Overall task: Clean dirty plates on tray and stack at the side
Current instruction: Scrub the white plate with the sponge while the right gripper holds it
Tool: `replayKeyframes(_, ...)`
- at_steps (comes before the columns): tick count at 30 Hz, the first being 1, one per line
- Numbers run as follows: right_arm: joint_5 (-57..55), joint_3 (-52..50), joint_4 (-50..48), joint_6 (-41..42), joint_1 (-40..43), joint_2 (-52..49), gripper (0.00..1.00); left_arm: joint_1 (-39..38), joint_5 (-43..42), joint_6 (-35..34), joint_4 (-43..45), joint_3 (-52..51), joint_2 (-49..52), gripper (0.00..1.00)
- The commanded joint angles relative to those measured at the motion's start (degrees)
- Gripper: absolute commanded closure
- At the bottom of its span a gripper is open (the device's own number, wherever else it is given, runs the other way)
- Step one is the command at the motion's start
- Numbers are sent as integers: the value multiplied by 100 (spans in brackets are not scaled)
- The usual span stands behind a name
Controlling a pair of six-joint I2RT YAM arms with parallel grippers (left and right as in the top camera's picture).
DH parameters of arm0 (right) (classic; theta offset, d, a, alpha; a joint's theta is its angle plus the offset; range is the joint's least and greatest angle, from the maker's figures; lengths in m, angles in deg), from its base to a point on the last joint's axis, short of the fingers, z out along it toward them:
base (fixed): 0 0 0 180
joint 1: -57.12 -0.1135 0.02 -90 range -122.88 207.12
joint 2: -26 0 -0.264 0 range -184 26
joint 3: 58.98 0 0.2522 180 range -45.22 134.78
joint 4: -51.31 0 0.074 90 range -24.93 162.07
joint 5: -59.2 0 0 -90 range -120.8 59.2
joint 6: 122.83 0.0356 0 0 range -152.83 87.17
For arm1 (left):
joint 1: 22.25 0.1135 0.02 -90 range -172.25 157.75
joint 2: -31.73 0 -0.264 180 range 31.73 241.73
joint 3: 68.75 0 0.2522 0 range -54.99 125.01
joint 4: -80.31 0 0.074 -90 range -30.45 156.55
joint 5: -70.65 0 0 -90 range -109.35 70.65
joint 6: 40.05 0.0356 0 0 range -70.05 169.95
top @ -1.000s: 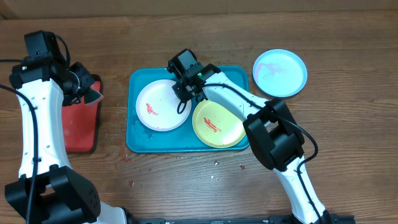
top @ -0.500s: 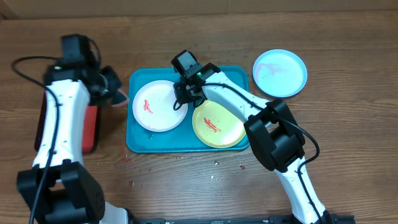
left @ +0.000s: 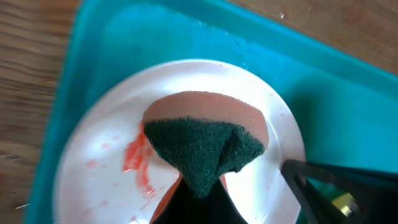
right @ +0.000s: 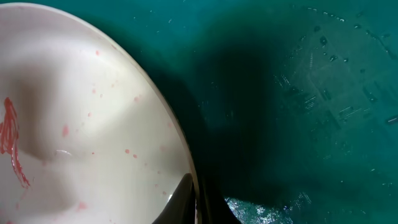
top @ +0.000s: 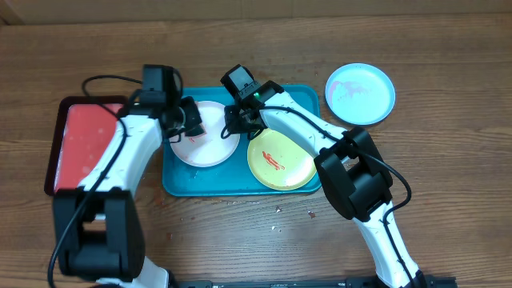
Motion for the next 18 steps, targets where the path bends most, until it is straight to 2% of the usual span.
replayKeyframes(1,-144,-129,114,107,4,-162,96,-181,-44,-376,181,-46,527,96)
replayKeyframes(8,-162,-129,116,61,4,-162,96,-170,42,-293,240,-44,1119,96)
replayKeyframes(14,-164,-129,116,39,4,-162,96,11,769,227,205,-39,1134,96)
replayKeyframes(18,-166,-129,129,39,7,-162,96,127,1217,420,-136,122,1099,96)
